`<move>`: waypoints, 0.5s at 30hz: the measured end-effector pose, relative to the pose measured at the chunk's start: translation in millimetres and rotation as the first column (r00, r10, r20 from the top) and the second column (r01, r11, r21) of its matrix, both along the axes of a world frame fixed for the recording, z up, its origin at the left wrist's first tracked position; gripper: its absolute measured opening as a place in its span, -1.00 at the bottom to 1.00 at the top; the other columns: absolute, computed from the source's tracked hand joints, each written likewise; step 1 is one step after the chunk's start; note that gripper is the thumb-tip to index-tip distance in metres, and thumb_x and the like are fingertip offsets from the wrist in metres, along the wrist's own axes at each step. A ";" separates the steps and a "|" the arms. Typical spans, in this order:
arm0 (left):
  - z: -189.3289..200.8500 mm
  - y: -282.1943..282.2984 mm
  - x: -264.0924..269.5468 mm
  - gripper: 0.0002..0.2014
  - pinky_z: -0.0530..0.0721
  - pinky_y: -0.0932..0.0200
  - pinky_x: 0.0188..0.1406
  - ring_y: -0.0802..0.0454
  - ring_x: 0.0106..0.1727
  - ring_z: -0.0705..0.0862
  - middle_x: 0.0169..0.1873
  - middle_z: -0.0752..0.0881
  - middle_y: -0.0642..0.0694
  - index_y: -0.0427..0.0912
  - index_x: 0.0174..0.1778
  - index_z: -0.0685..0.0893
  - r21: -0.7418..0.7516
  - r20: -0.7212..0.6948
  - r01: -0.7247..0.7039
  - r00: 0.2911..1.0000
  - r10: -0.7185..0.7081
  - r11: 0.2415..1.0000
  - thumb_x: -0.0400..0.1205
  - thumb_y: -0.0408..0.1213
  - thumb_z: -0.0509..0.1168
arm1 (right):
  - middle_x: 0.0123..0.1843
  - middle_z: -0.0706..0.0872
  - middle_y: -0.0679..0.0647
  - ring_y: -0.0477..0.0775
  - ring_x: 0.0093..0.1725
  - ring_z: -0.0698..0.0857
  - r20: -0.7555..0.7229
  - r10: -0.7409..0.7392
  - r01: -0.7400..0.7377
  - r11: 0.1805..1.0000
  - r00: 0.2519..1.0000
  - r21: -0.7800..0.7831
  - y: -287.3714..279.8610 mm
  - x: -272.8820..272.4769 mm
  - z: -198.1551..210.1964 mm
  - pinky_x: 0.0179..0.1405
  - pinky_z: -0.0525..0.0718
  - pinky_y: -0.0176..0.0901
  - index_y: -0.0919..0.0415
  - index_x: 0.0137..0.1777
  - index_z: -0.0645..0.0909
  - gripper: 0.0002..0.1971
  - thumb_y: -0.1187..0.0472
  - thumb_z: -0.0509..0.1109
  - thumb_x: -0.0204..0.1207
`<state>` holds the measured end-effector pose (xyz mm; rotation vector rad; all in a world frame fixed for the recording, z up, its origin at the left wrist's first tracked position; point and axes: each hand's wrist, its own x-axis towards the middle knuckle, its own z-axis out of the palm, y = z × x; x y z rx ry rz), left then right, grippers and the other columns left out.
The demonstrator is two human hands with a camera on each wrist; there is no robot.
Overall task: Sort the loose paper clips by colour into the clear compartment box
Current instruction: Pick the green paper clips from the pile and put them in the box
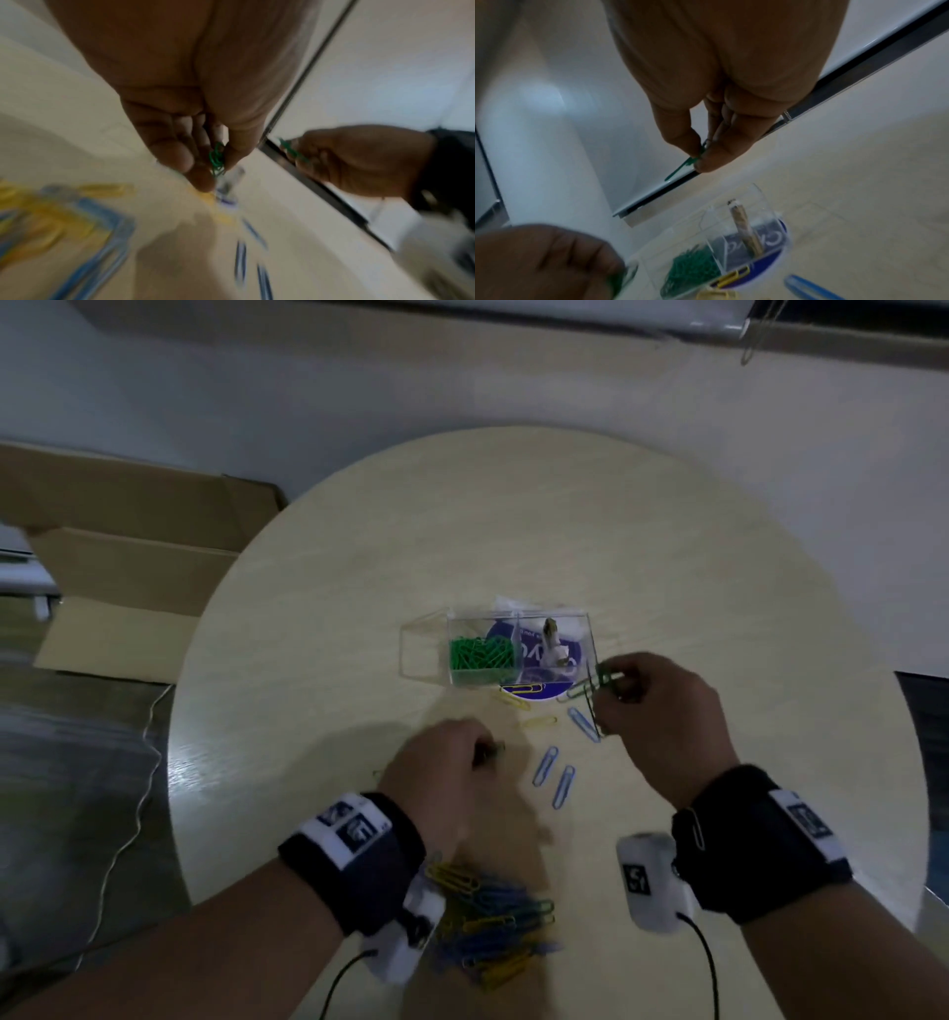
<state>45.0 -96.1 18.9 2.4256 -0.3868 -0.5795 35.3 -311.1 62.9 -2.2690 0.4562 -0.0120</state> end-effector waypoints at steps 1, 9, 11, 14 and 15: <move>5.1 -0.3 12.5 -0.96 0.53 0.16 -0.29 -0.04 -0.24 0.75 -0.27 0.77 -0.06 -0.01 -0.15 0.65 -0.094 0.008 -0.120 0.993 0.122 0.988 0.54 -0.25 0.37 | -0.36 0.79 -0.05 -0.11 -0.32 0.75 0.015 0.010 -0.010 1.000 1.000 0.006 2.6 10.1 1.5 -0.22 0.64 -0.32 0.00 -0.10 0.67 -0.82 0.22 0.48 0.31; -3.4 -1.5 93.6 -0.74 0.78 -0.15 -0.22 -0.20 -0.24 0.78 -0.14 0.80 -0.17 -0.19 0.01 0.74 -0.227 0.074 -0.388 0.908 0.413 0.893 0.55 -0.09 0.34 | -0.29 0.74 -0.07 0.03 -0.20 0.73 -0.071 0.146 -0.149 0.988 0.987 -0.039 39.1 80.1 -13.5 -0.35 0.53 -0.23 0.07 -0.09 0.67 -0.84 0.14 0.47 0.33; -6.5 -0.5 94.5 -0.67 0.78 -0.18 -0.14 -0.25 -0.17 0.79 0.05 0.78 -0.20 -0.20 0.16 0.73 -0.207 0.070 -0.397 0.906 0.418 0.894 0.58 -0.10 0.30 | -0.21 0.79 0.04 0.12 -0.10 0.73 -0.144 0.183 -0.195 0.978 0.973 -0.076 46.8 91.5 -21.2 -0.21 0.55 -0.23 0.12 -0.13 0.73 -0.87 0.12 0.44 0.37; -0.1 7.2 82.7 -0.66 0.79 -0.19 -0.15 -0.21 -0.17 0.81 0.13 0.75 -0.11 -0.11 0.24 0.69 -0.276 0.086 -0.433 0.878 0.470 0.858 0.59 -0.10 0.28 | -0.20 0.82 0.21 0.27 -0.08 0.77 -0.160 0.225 -0.240 0.967 0.961 -0.081 49.2 93.5 -27.6 0.00 0.72 0.01 0.21 -0.21 0.77 -0.80 0.10 0.39 0.42; 3.5 11.4 74.3 -0.70 0.79 -0.14 -0.17 -0.15 -0.22 0.81 0.09 0.75 -0.06 -0.08 0.23 0.69 -0.309 0.080 -0.444 0.869 0.488 0.841 0.61 -0.11 0.30 | -0.18 0.82 0.19 0.25 -0.07 0.78 -0.142 0.225 -0.240 0.966 0.964 -0.098 46.3 88.4 -26.0 0.02 0.72 0.01 0.18 -0.19 0.77 -0.80 0.09 0.37 0.43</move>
